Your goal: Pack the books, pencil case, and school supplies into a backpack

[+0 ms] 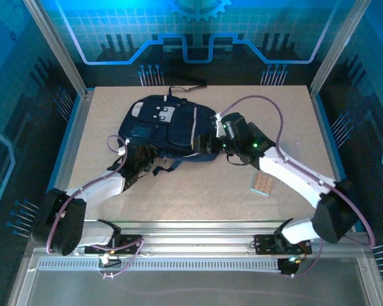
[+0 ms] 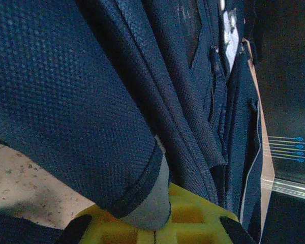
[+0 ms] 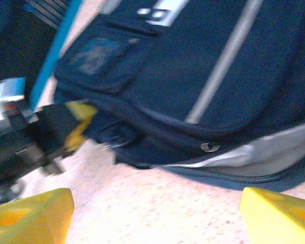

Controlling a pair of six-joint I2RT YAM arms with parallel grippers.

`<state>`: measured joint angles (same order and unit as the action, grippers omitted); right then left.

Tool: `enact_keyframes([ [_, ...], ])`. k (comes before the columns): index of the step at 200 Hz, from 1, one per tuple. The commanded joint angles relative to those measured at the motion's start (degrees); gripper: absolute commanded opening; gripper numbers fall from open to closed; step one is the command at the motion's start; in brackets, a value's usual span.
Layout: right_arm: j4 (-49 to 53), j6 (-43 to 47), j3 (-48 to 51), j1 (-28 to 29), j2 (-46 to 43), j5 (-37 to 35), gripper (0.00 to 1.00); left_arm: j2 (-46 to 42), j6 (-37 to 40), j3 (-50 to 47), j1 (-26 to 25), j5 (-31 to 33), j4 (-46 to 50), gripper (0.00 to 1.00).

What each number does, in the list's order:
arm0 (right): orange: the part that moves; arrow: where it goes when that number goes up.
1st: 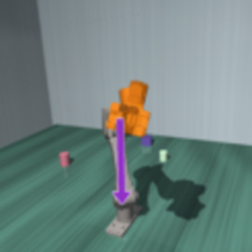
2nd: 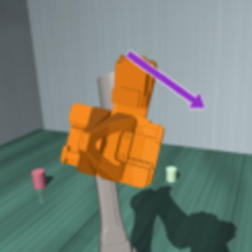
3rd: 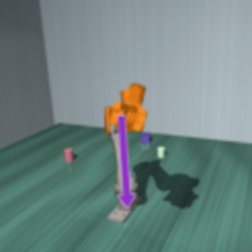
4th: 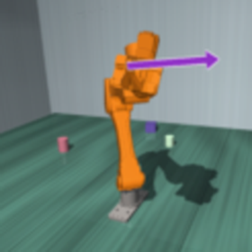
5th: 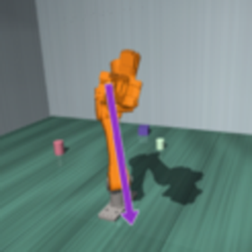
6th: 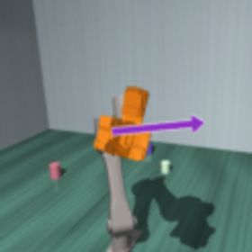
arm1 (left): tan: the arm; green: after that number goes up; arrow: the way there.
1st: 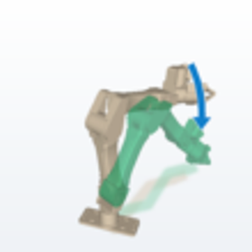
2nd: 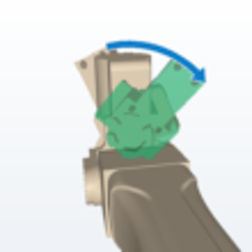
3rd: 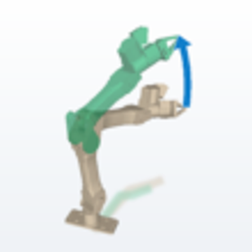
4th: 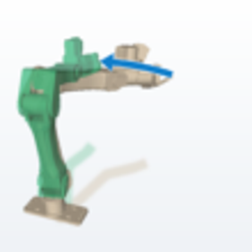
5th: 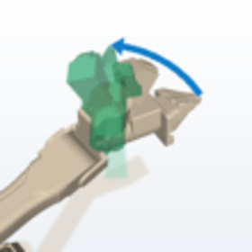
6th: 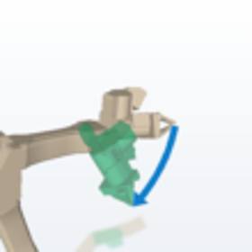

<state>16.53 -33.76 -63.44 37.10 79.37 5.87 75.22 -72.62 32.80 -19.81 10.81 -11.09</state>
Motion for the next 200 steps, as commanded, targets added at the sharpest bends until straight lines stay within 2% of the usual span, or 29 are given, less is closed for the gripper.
enact_keyframes([
  [1, 0.54, 2.45, 2.89, 5.37, 0.34, 2.14, 0.81, 0.06, -1.26, 4.46, -2.5, -2.01, -6.98, 0.0],
  [21, -5.67, 3.05, 2.44, 10.04, 3.91, 1.45, 0.68, -0.63, -1.83, 5.57, -4.41, -0.35, -6.14, 0.0],
  [45, -10.95, 3.53, 0.06, 12.35, 10.45, -0.22, 0.53, -1.61, -2.7, 6.44, -6.14, 1.22, -5.23, 0.0],
  [65, -15.62, 2.78, -0.67, 12.79, 15.08, -2.26, 0.51, -2.89, -3.64, 6.66, -7.42, 3.11, -4.37, 0.0],
  [113, -25.09, 2.73, -1.76, 14.08, 22.96, -12.92, 0.51, -5.32, -4.37, 6.74, -9.14, 5.89, -2.97, 0.0],
  [162, -25.22, 3.18, -6.1, 17.56, 29.35, -31.72, 0.49, -5.49, -5.85, 6.44, -10.05, 6.06, -3.62, 0.0],
  [200, -27.67, -0.52, -5.7, 17.85, 30.04, -35.13, 0.32, -5.67, -7.63, 5.53, -10.55, 6.1, -4.3, 0.0],
])
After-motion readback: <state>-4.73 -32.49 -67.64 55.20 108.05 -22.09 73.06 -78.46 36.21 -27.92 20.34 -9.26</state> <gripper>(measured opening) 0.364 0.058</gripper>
